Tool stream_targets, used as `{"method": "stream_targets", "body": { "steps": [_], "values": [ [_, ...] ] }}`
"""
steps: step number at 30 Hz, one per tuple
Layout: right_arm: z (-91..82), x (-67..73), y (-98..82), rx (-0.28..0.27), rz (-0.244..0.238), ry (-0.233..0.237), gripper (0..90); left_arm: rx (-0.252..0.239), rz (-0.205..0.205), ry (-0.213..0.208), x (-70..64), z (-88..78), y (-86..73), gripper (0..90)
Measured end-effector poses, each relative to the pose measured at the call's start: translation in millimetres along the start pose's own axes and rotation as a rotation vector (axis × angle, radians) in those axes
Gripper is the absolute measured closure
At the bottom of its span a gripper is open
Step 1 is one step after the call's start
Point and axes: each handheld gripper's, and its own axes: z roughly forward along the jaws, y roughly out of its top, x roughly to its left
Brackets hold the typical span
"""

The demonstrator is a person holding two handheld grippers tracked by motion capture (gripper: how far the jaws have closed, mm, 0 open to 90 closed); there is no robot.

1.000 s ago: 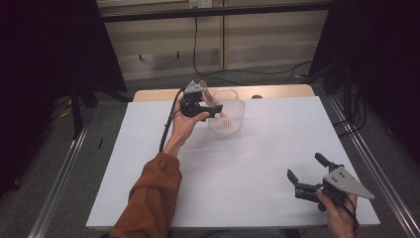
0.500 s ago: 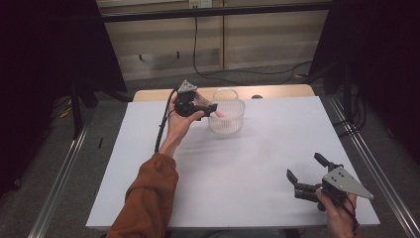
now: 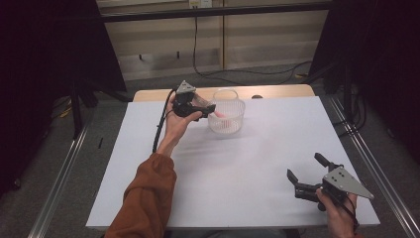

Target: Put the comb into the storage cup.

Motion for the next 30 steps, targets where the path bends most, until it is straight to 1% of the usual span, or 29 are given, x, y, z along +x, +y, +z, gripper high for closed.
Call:
{"method": "stream_targets", "body": {
  "steps": [1, 2, 3, 5, 6, 7, 9, 10, 12, 15, 16, 19, 22, 25, 27, 28, 30],
  "values": [
    [0.1, 0.3, 0.1, -0.002, 0.000, 0.002, 0.0, 0.000, -0.003, 0.002, 0.1, -1.1, -0.2, 8.9],
    [0.1, 0.6, 0.2, -0.001, -0.002, 0.001, 0.0, -0.001, 0.003, 0.003, 0.6, -2.5, -0.3, 8.9],
    [0.2, 0.5, 0.1, -0.002, -0.006, -0.001, 0.0, -0.002, -0.004, -0.004, 0.4, -3.5, -0.6, 8.9],
    [0.3, 0.6, 0.1, -0.001, -0.003, -0.001, 0.0, 0.003, 0.004, -0.015, 0.5, -6.0, -1.5, 9.2],
    [0.3, 0.4, 0.1, -0.001, -0.003, -0.001, 0.0, -0.001, 0.011, -0.013, 0.9, -7.1, -1.8, 9.4],
    [0.4, 0.2, -0.1, -0.002, 0.000, -0.001, 0.0, 0.003, 0.002, -0.014, 1.1, -7.9, -2.4, 9.3],
    [0.6, 0.1, -0.2, -0.001, 0.001, -0.002, 0.0, 0.002, 0.002, -0.026, 2.7, -7.4, -3.4, 11.6],
    [0.6, 0.0, -0.2, -0.002, 0.001, -0.004, 0.0, 0.002, 0.011, -0.028, 3.2, -6.3, -3.6, 11.8],
    [0.5, 0.2, 0.0, -0.002, -0.001, -0.002, 0.0, -0.001, 0.006, -0.035, 3.1, -3.6, -3.4, 11.9],
    [0.8, 0.1, -0.2, 0.000, 0.000, -0.003, 0.0, 0.000, 0.015, -0.056, 2.5, 2.5, -3.0, 12.1],
    [0.7, 0.1, -0.2, 0.000, 0.001, -0.003, 0.0, 0.002, 0.011, -0.067, 2.0, 4.6, -2.8, 12.1],
    [0.5, 0.0, -0.2, -0.001, 0.001, -0.001, 0.0, 0.004, 0.006, -0.079, -1.2, 9.6, -1.5, 12.3],
    [0.2, -0.2, -0.2, -0.001, 0.001, -0.001, 0.0, 0.004, 0.022, -0.094, -5.6, 14.4, -0.3, 12.4],
    [0.0, -0.1, -0.1, -0.001, 0.000, 0.001, 0.0, 0.004, 0.036, -0.094, -7.2, 17.4, 1.4, 12.4],
    [0.1, 0.0, 0.0, -0.001, 0.000, 0.002, 0.0, -0.002, 0.051, -0.077, -7.9, 19.8, 2.3, 12.4],
    [0.1, 0.0, 0.0, -0.002, 0.000, 0.002, 0.0, -0.004, 0.071, -0.063, -7.9, 20.7, 2.5, 12.4],
    [0.0, 0.0, 0.0, 0.000, 0.000, 0.003, 0.0, -0.007, 0.062, -0.062, -7.3, 21.6, 2.5, 12.4]
  ]
}}
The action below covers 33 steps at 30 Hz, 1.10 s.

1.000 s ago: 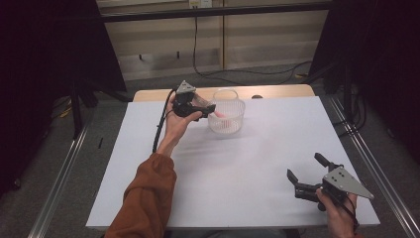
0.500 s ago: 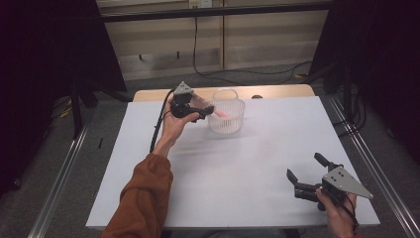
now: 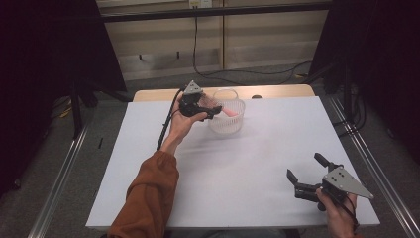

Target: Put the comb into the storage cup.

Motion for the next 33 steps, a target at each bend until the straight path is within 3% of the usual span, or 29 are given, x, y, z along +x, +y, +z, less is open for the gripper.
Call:
{"method": "stream_targets", "body": {
  "steps": [5, 13, 27, 33],
  "values": [
    [0.0, 0.0, 0.0, -0.001, -0.002, 0.001, 0.0, -0.004, -0.006, -0.003, 0.1, 0.8, -2.4, 11.4],
    [-0.2, -0.1, -0.1, 0.001, -0.003, 0.000, 0.0, 0.010, -0.028, 0.032, 2.8, -4.7, -8.3, 4.7],
    [0.0, 0.1, 0.0, -0.003, -0.003, -0.001, 0.0, -0.061, -0.053, 0.058, 2.8, -19.4, -8.9, 2.1],
    [0.3, 0.0, 0.0, -0.001, -0.004, -0.007, 0.0, -0.090, -0.042, 0.076, 0.6, -29.3, -12.9, 1.9]
  ]
}}
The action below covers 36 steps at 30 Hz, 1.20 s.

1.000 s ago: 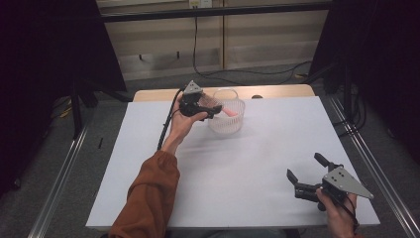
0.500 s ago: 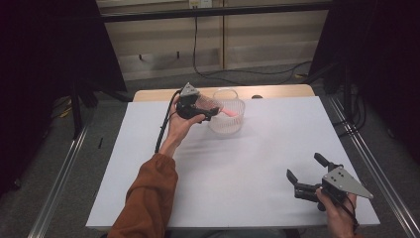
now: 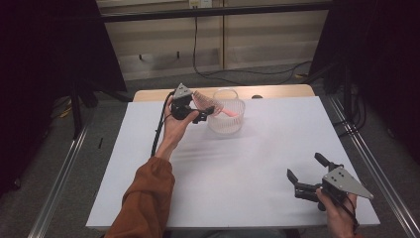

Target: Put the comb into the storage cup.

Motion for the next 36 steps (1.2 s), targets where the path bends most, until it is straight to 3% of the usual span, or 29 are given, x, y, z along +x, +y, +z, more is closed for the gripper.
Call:
{"method": "stream_targets", "body": {
  "steps": [2, 5, 8, 10, 12, 19, 23, 29, 36],
  "values": [
    [0.0, 0.2, 0.1, -0.002, -0.002, -0.001, 0.0, -0.013, 0.024, 0.013, -0.9, -4.7, 0.2, 1.7],
    [-0.2, 0.3, 0.3, -0.003, -0.005, -0.003, 0.0, -0.040, -0.002, 0.017, -0.7, -8.7, -0.5, 2.0],
    [0.1, 0.3, 0.3, -0.003, -0.003, -0.003, 0.0, -0.073, 0.025, 0.036, -2.6, -12.0, -1.8, 2.1],
    [0.1, 0.3, 0.3, -0.003, -0.005, -0.003, 0.0, -0.070, 0.035, 0.052, -3.9, -14.4, -2.0, 2.0],
    [0.2, 0.2, 0.4, -0.004, -0.005, -0.004, 0.0, -0.081, 0.024, 0.039, -6.0, -16.4, -2.8, 2.0],
    [1.7, -0.2, 0.0, -0.005, 0.003, -0.001, 0.0, -0.120, 0.023, 0.070, -11.6, -27.1, -3.3, 2.1],
    [2.6, -0.7, -0.4, -0.006, 0.005, 0.001, 0.0, -0.143, 0.015, 0.061, -12.8, -32.0, -2.9, 2.6],
    [2.1, -2.4, -1.3, -0.006, 0.015, -0.006, 0.0, -0.165, 0.014, 0.061, -16.2, -41.5, 0.5, 2.6],
    [0.7, -2.0, -0.9, -0.007, 0.013, -0.014, 0.0, -0.151, 0.023, 0.068, -20.8, -48.4, -3.3, 1.5]
  ]
}}
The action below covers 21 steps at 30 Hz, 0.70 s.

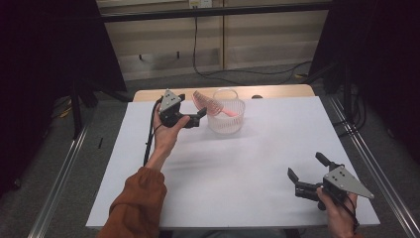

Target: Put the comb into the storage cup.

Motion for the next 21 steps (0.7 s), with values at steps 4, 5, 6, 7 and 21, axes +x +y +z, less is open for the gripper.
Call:
{"method": "stream_targets", "body": {
  "steps": [4, 5, 6, 7, 21],
  "values": [
    [0.5, 0.2, 0.4, -0.003, -0.001, -0.004, 0.0, -0.029, 0.000, 0.012, -1.3, -6.0, -2.8, 2.4],
    [0.5, 0.6, 0.4, -0.002, -0.003, -0.006, 0.0, -0.036, -0.008, 0.011, -0.2, -7.2, -4.1, 2.4],
    [0.4, 0.7, 0.3, -0.001, -0.005, -0.006, 0.0, -0.035, -0.017, 0.013, 0.5, -8.4, -5.5, 2.4],
    [0.0, 0.5, 0.1, -0.001, -0.007, -0.005, 0.0, -0.036, -0.020, 0.017, 0.6, -9.5, -6.8, 2.4],
    [-3.3, 2.5, 1.9, -0.009, -0.015, -0.016, 0.0, -0.030, -0.026, -0.017, -13.2, -34.8, -8.4, 2.6]
  ]
}}
